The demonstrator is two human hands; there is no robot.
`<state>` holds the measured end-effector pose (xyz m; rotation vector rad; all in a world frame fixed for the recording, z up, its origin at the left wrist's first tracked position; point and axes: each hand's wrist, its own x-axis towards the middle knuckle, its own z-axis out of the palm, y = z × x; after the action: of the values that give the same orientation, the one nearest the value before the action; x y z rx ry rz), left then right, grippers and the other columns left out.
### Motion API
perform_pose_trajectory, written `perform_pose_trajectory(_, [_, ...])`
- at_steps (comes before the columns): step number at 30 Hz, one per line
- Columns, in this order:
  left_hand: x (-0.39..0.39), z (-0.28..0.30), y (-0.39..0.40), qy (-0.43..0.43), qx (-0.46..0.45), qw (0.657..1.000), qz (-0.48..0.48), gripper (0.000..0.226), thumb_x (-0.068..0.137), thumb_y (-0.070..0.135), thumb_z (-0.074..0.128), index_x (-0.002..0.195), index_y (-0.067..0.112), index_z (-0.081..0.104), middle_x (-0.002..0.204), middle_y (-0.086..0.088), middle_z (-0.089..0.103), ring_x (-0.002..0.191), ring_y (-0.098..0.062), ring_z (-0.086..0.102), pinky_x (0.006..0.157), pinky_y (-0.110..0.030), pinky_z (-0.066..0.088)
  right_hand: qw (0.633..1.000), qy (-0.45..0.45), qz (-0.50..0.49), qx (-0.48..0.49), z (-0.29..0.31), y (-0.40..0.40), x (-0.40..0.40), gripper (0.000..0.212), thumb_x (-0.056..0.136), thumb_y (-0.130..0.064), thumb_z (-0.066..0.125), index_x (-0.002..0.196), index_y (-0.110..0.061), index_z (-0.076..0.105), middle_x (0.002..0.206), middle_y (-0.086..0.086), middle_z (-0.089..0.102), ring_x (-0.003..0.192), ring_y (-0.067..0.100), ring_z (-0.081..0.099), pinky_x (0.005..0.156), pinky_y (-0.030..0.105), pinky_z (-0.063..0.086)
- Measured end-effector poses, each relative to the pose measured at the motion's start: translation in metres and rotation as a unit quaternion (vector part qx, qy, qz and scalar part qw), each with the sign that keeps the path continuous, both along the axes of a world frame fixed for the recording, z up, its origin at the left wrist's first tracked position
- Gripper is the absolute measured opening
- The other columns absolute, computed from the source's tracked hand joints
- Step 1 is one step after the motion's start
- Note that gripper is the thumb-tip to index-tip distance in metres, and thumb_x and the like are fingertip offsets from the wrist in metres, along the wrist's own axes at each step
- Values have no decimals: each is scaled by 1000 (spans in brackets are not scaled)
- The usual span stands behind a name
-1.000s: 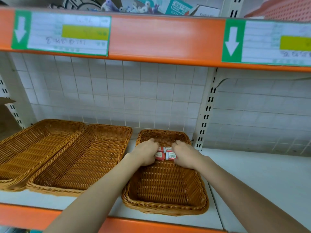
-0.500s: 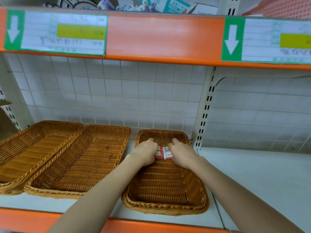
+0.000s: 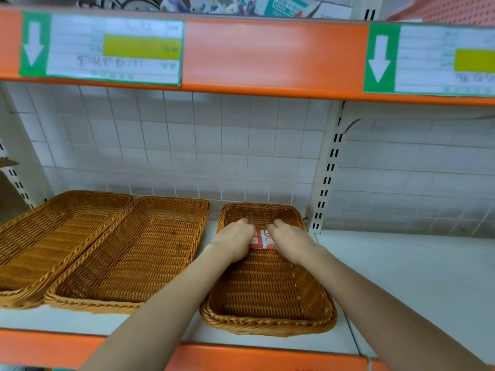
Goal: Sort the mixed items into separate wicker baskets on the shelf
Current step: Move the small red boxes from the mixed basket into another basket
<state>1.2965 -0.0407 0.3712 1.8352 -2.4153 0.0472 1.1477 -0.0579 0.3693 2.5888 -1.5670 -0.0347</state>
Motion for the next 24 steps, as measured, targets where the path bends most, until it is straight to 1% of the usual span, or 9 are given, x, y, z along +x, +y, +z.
perform_pose_trajectory(5, [0,1,2,-9,1,1000,-3,28,95,9,51,122,6,55,123,-13,51,111,-30,57,90,-36,48,1000,9,1,4,3,3,2,39,96,-12,53,133,-6,45,129,12,48,109,30,57,86,39,51])
perform_pose_trajectory(8, [-1,1,3,-16,3,1000,-11,32,95,15,52,125,6,54,131,-14,49,114,-29,55,91,-36,48,1000,10,2,7,7,6,2,36,97,-16,51,131,-7,46,129,11,49,111,28,54,87,38,49])
perform_pose_trajectory(12, [-2,4,6,-34,-9,999,-24,35,97,21,49,128,4,50,132,-14,49,120,-28,48,98,-35,43,999,38,1,-14,9,15,-2,40,98,-20,44,137,-10,44,137,9,47,124,25,42,101,36,35])
perform_pose_trajectory(14, [-3,5,7,-52,-18,998,-34,40,98,24,47,132,4,46,135,-14,46,125,-28,43,104,-35,38,999,46,-8,-7,10,19,-6,46,99,-26,41,143,-11,38,143,7,41,130,24,35,108,37,28])
perform_pose_trajectory(16, [-6,8,11,-56,-13,998,-35,42,99,27,44,134,5,43,137,-13,46,126,-27,43,105,-35,37,999,49,-15,10,10,23,-11,54,100,-35,40,148,-12,30,149,7,33,137,23,27,114,38,20])
perform_pose_trajectory(18, [-9,9,13,-59,8,998,-30,48,101,31,39,141,6,36,146,-14,38,134,-28,36,111,-36,30,999,41,-18,28,11,27,-16,62,100,-44,38,152,-14,23,157,6,23,145,23,16,119,43,8])
perform_pose_trajectory(20, [-16,11,16,-68,34,997,-22,58,103,38,32,151,8,20,158,-12,20,145,-27,19,118,-37,16,998,28,-20,43,13,31,-22,69,99,-51,33,154,-15,14,161,4,11,148,21,5,121,45,-2])
perform_pose_trajectory(22, [-25,12,19,-72,51,996,-9,62,103,44,25,154,12,9,161,-9,8,148,-24,7,120,-38,7,998,14,-18,62,16,35,-31,74,99,-56,29,155,-15,6,163,3,1,149,18,-2,120,44,-5])
perform_pose_trajectory(24, [-36,14,24,-74,61,995,10,64,102,47,22,154,13,5,161,-7,3,149,-23,3,120,-39,4,996,-2,-13,86,19,39,-43,76,98,-59,26,155,-15,1,162,2,-5,149,16,-7,120,42,-6])
